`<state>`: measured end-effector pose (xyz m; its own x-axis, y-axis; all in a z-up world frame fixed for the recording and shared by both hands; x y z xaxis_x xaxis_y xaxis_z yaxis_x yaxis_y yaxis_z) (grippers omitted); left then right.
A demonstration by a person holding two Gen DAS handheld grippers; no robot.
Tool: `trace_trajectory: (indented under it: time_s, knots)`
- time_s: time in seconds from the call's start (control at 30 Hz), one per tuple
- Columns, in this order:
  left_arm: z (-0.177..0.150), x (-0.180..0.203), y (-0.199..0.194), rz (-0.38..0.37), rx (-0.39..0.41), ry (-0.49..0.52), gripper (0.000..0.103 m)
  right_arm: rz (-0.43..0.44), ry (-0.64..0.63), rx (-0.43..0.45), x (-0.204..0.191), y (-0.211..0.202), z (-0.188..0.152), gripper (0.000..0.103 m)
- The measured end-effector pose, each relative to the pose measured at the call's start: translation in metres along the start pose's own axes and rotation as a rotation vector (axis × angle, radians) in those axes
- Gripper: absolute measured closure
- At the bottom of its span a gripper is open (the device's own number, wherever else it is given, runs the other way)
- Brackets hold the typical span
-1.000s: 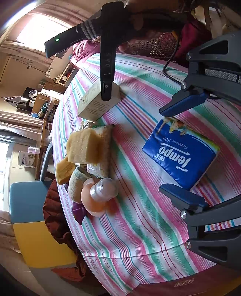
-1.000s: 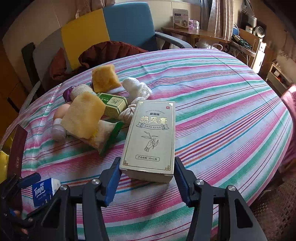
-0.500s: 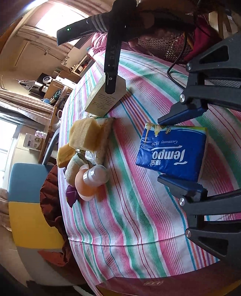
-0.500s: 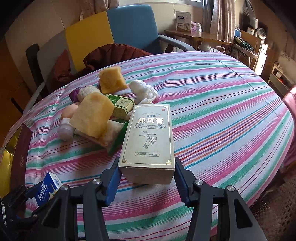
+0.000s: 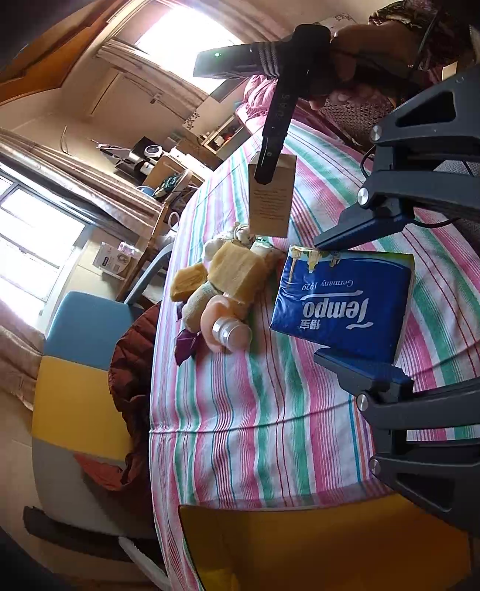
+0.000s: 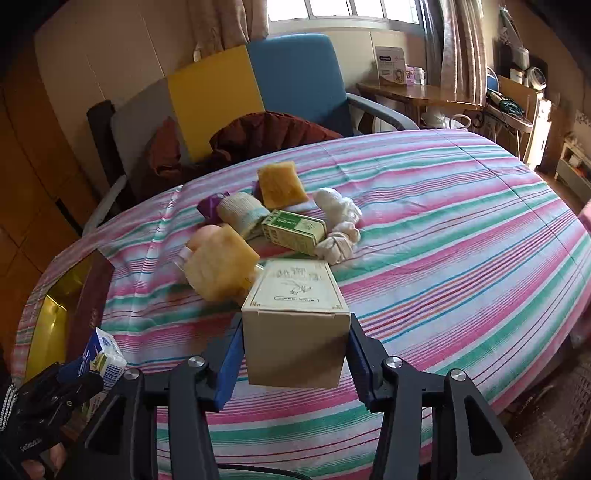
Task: Organize objects
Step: 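Carry the tissue pack and white box into the gold tray and open both tools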
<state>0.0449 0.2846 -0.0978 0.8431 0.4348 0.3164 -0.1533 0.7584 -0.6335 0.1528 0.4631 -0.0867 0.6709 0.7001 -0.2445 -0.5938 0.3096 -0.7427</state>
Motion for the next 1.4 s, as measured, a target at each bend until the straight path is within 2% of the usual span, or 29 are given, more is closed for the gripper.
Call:
trace_trajectory:
  time_s: [0.23,0.37,0.53,0.63,0.8,0.9,1.03,1.17,1.2,1.27,1.33,1.4]
  knots:
    - [0.016,-0.066,-0.039,0.116,0.064,-0.083,0.048,0.033,-0.073,0.032,-0.036,-0.013,0.007,0.052]
    - [0.017,-0.117,-0.058,0.193,0.079,-0.177,0.048,0.103,-0.108,0.052,-0.071,-0.024,0.011,0.052]
    - [0.001,-0.18,-0.071,0.321,0.039,-0.297,0.048,0.229,-0.215,0.07,-0.142,-0.033,0.009,0.052]
    - [-0.011,-0.207,-0.077,0.348,0.022,-0.371,0.048,0.303,-0.303,0.063,-0.195,-0.031,0.001,0.052]
    - [-0.021,-0.238,-0.094,0.404,0.036,-0.422,0.048,0.401,-0.445,0.012,-0.278,-0.013,-0.024,0.052]
    - [-0.025,-0.251,-0.1,0.436,0.036,-0.444,0.048,0.401,-0.527,-0.023,-0.317,0.012,-0.039,0.051]
    - [-0.031,-0.263,-0.105,0.437,0.049,-0.492,0.048,0.387,-0.613,-0.028,-0.362,0.044,-0.05,0.052]
    - [-0.032,-0.272,-0.108,0.444,0.049,-0.505,0.048,0.345,-0.64,-0.051,-0.384,0.079,-0.06,0.05]
    - [-0.033,-0.274,-0.108,0.442,0.048,-0.511,0.048,0.329,-0.643,-0.061,-0.385,0.087,-0.062,0.048]
    - [-0.035,-0.277,-0.105,0.428,0.042,-0.529,0.048,0.305,-0.644,-0.099,-0.385,0.101,-0.066,0.024]
    - [-0.037,-0.279,-0.104,0.422,0.036,-0.543,0.048,0.313,-0.615,-0.106,-0.379,0.097,-0.067,0.016]
    - [-0.039,-0.281,-0.102,0.426,0.025,-0.547,0.048,0.38,-0.578,-0.078,-0.373,0.079,-0.066,0.011]
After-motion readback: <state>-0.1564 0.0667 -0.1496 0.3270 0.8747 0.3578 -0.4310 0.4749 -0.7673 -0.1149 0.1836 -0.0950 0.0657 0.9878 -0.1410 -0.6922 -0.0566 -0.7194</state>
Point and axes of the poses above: each gripper's, at about its wrist camera, not at the fingertips, and y roughly the way its jaws point, x to its right, z to its top, the point moved 10 cm from there along y, roughly the way its jaws point, and after that the axes turned 5 degrees about y, right-handed, at the moved point
